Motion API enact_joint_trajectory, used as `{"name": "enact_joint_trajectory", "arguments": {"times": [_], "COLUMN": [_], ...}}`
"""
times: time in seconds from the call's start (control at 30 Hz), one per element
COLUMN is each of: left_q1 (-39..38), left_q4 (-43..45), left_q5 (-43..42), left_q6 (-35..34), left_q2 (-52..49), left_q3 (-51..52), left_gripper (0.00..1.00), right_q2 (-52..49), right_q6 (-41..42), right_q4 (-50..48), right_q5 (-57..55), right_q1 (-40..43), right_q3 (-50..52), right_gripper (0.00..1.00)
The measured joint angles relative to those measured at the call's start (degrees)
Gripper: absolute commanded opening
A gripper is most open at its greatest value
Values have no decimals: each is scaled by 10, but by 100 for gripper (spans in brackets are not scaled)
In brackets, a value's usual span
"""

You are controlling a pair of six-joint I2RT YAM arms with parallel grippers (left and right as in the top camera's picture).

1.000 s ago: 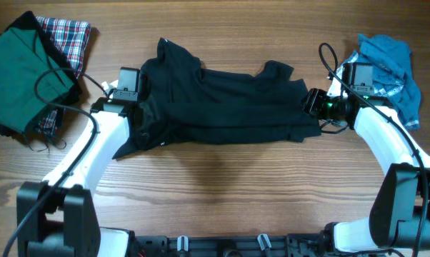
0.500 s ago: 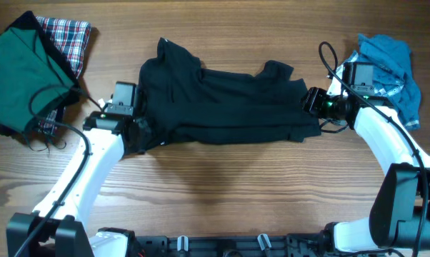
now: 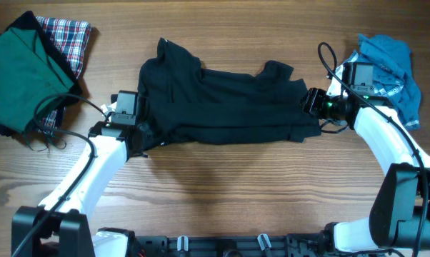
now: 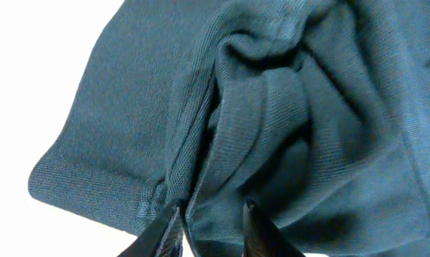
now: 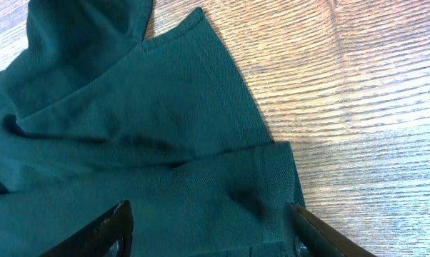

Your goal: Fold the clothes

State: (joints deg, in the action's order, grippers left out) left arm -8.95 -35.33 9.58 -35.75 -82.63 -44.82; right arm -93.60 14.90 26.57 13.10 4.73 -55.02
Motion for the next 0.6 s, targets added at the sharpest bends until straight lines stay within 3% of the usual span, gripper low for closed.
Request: {"name": "enact_joint_trajectory", "arguments": {"times": [0.13,0.37,0.6], "left_q1": [0,0,0], "left_q4": [-12,-9,-4], "left_q5": [0,3,4], "left_q6": [-1,-4,-4], "left_q2": [-17,-18,-30], "left_q3": [1,1,1], "left_gripper": [24,4,4], "right_q2": [0,0,0], "right_q6": [0,0,0], "right_q4": [0,0,0], "right_q5": [0,0,0], "right_q1": [0,0,0], "right_q3": [0,0,0], "right_gripper": [67,66,67]}}
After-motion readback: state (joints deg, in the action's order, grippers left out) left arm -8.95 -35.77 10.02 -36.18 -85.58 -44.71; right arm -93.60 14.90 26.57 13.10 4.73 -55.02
